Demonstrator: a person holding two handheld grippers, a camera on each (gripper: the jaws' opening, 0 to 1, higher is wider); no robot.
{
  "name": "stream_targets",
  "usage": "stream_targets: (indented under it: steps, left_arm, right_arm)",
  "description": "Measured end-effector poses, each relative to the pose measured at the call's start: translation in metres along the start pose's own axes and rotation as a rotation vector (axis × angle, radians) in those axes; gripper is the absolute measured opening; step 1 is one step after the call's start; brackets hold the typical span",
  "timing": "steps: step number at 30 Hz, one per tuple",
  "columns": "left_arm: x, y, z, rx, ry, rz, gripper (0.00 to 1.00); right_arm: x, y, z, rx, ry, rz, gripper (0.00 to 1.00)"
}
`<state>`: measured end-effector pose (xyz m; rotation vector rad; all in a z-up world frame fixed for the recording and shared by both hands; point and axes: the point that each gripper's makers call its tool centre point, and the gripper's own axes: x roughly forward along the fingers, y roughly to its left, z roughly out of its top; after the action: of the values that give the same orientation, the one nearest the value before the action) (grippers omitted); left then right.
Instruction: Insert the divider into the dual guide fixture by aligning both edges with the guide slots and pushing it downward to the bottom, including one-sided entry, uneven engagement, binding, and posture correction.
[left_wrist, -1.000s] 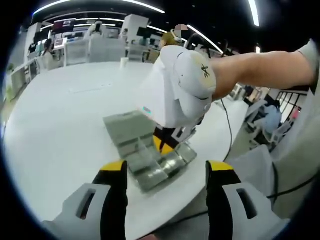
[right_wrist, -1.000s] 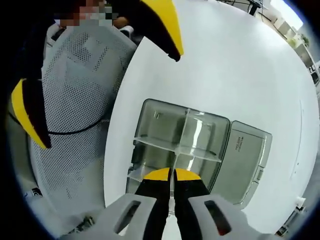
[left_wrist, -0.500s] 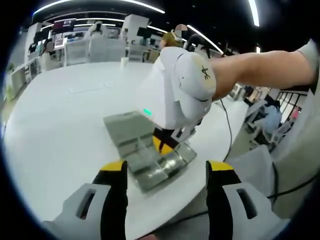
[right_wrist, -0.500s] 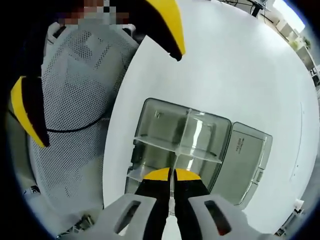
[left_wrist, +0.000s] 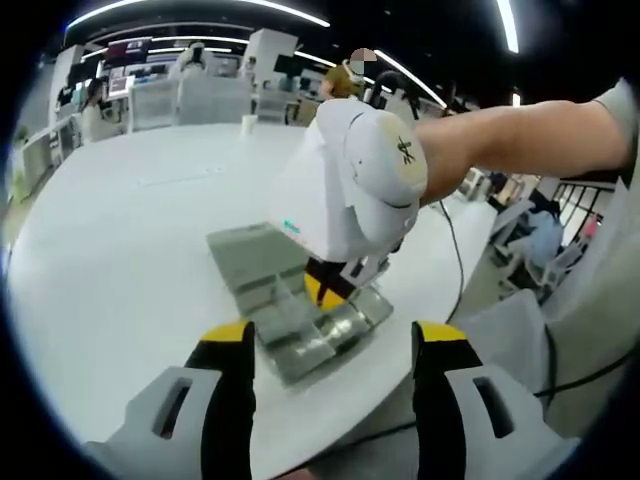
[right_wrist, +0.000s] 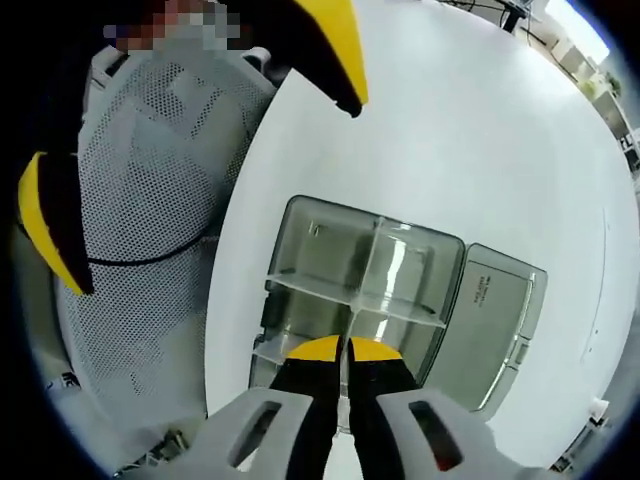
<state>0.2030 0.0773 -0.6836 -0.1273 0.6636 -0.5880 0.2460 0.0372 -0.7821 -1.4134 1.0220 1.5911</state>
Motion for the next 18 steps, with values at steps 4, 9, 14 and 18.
stream_targets:
  steps: [4, 9, 14, 18]
  left_arm:
    - [-0.0002, 0.0003, -0.0003, 0.0, 0.0, 0.0, 0.62]
    - [-0.0007, 0.0, -0.0001, 0.001, -0.001, 0.0, 0.62]
    - [-0.0014, 0.0, 0.0, 0.004, -0.002, 0.0, 0.62]
    - [-0.0023, -0.0003, 0.0001, 0.005, -0.002, 0.0, 0.62]
  right_arm:
    - [0.0018, 0.0001, -0.0006, 0.009, 0.0, 0.0, 0.0]
    - [0.0014, 0.0003, -0.0008, 0.019, 0.001, -0.001, 0.0]
    - [0.002, 0.0003, -0.001, 0.027, -0.001, -0.002, 0.0]
    - [0.0012, 0.0012, -0.0011, 0.021, -0.002, -0.006, 0.0]
